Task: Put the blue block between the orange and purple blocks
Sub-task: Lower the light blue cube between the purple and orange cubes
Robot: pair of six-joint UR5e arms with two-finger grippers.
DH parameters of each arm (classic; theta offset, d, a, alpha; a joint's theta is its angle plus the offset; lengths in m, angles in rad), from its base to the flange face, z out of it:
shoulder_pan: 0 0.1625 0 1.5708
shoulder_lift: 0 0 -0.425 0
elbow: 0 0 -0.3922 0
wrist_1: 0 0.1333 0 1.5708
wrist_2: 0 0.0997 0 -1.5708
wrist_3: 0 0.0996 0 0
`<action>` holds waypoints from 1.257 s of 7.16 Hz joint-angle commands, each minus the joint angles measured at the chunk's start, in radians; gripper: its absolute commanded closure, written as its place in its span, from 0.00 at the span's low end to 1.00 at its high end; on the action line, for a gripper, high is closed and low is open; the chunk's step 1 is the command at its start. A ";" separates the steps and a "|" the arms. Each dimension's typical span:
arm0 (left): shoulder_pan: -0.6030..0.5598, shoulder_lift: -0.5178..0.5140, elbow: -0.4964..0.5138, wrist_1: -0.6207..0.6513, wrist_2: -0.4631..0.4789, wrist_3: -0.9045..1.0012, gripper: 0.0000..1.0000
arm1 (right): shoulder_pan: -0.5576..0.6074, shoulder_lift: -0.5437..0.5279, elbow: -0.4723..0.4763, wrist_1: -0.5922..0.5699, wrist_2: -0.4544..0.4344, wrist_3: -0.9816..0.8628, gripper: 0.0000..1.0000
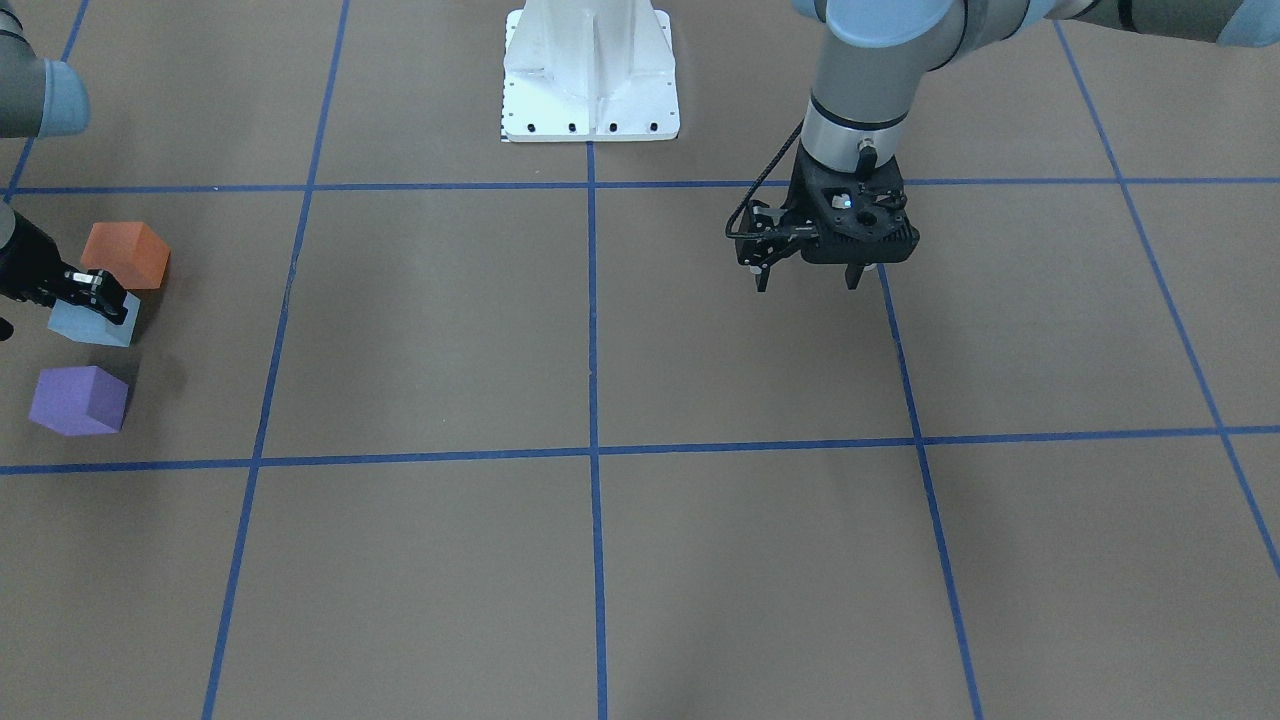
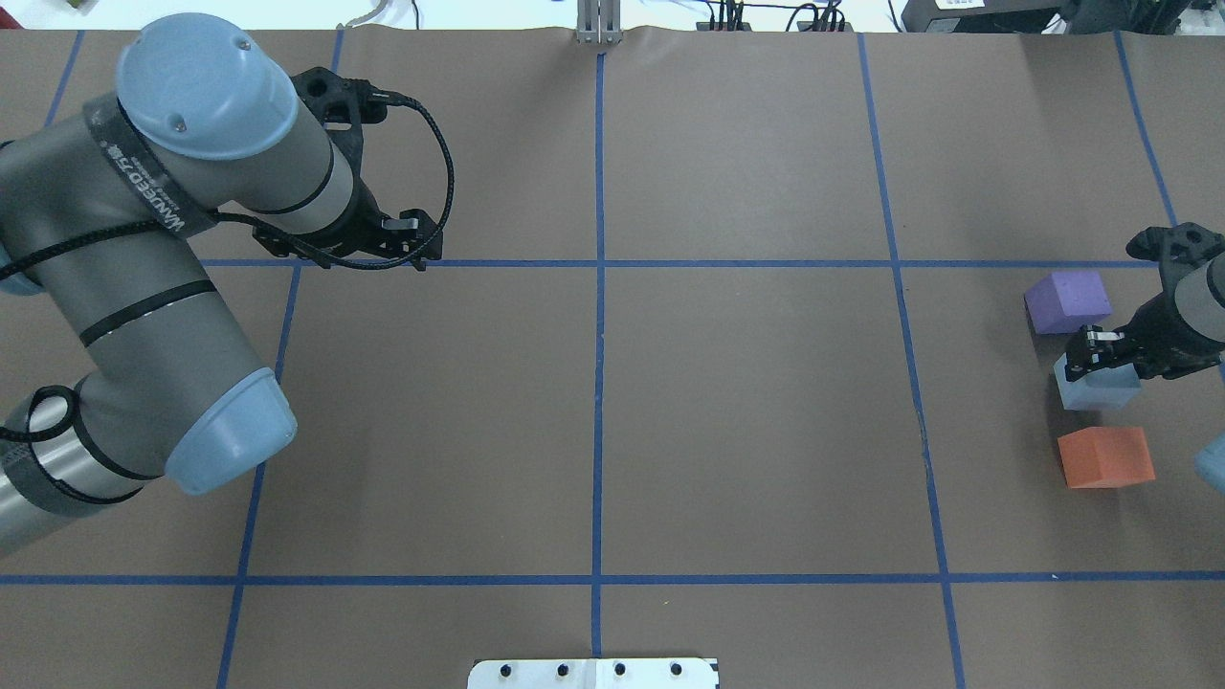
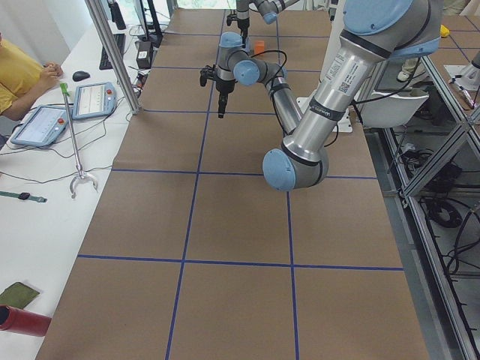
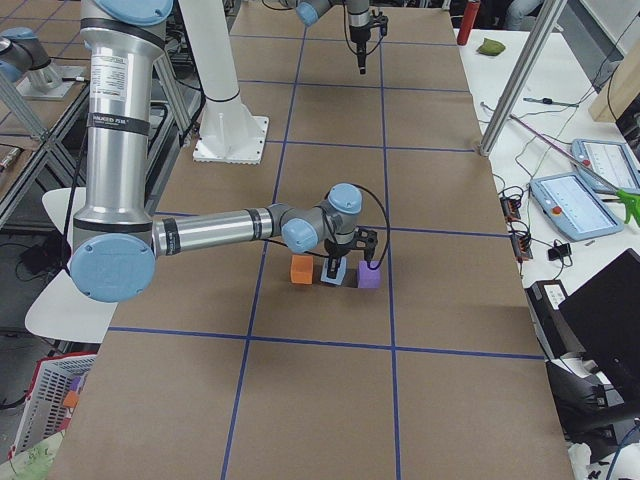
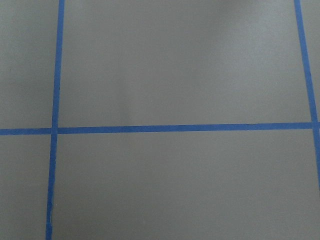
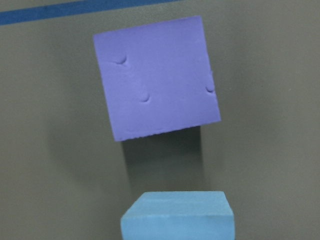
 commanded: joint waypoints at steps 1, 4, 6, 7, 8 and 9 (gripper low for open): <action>0.000 0.000 0.000 0.000 0.000 -0.001 0.00 | 0.000 0.019 -0.020 0.000 0.001 0.001 1.00; 0.000 0.000 0.000 0.000 0.000 -0.001 0.00 | 0.000 0.030 -0.025 0.000 0.001 0.001 1.00; 0.000 0.000 0.000 0.000 0.000 -0.001 0.00 | 0.000 0.033 -0.026 0.000 0.002 0.001 1.00; 0.000 0.000 0.000 0.000 0.000 -0.001 0.00 | 0.000 0.033 -0.031 0.000 0.002 0.001 1.00; 0.000 0.000 0.000 0.000 0.000 -0.001 0.00 | 0.000 0.034 -0.034 0.001 0.002 0.001 0.97; 0.000 0.000 0.000 0.000 0.000 -0.001 0.00 | 0.000 0.034 -0.035 0.002 0.002 0.001 0.85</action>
